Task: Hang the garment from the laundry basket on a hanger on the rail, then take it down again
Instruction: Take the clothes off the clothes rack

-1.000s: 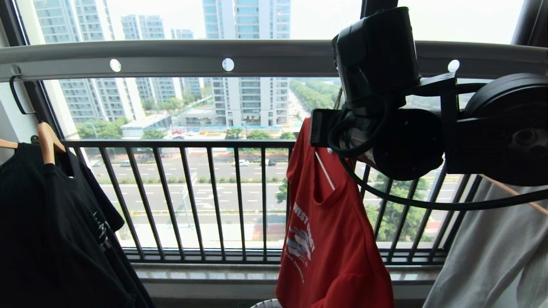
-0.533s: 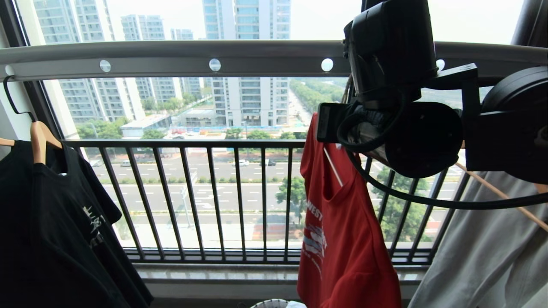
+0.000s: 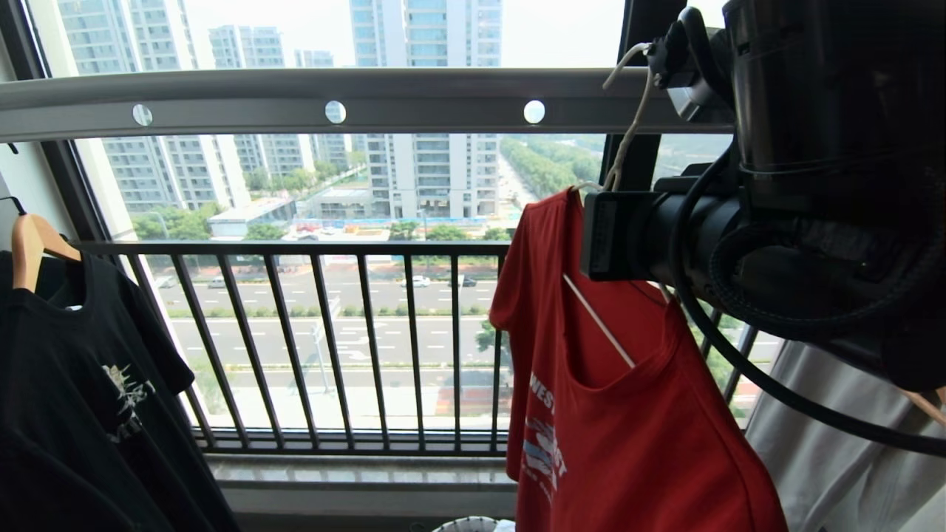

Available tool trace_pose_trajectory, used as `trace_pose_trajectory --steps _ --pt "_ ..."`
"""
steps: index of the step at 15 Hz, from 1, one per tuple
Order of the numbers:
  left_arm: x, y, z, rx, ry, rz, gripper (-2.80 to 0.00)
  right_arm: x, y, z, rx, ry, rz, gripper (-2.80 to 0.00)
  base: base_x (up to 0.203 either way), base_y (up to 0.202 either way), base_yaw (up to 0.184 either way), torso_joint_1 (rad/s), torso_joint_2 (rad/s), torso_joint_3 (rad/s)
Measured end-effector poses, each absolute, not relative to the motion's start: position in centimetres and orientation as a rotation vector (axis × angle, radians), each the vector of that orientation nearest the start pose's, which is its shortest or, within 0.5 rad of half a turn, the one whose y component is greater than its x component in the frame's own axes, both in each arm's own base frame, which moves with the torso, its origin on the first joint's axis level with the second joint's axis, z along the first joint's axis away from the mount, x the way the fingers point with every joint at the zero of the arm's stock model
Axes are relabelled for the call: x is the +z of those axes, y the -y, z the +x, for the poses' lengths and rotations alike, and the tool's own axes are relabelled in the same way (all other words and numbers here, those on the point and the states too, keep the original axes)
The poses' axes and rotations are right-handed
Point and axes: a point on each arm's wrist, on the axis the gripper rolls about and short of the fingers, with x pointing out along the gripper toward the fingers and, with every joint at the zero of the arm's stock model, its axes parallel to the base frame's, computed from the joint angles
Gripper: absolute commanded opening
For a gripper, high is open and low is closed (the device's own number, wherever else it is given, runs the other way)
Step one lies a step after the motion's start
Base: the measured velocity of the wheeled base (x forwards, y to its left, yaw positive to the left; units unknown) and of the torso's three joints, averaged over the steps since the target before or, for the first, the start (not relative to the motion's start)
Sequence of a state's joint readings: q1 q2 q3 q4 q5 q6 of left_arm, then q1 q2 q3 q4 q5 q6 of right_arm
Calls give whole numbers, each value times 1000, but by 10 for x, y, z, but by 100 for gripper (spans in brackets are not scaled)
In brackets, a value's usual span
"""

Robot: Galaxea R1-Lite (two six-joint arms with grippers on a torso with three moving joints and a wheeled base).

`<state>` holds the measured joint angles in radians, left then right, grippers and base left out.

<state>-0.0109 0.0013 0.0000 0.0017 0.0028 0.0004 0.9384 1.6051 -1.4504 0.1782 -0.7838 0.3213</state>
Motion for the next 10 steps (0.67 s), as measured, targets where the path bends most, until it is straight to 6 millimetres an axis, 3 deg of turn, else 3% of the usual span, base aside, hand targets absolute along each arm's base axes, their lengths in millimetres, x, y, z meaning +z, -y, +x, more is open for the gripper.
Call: trace_pose_trajectory --steps 5,10 --pt "75 0 -23 -8 -3 0 -280 319 -186 145 335 -271 48 -280 0 0 0 0 0 0" --pt "75 0 -23 -8 -3 0 -280 318 -161 122 563 -281 4 -280 0 0 0 0 0 0"
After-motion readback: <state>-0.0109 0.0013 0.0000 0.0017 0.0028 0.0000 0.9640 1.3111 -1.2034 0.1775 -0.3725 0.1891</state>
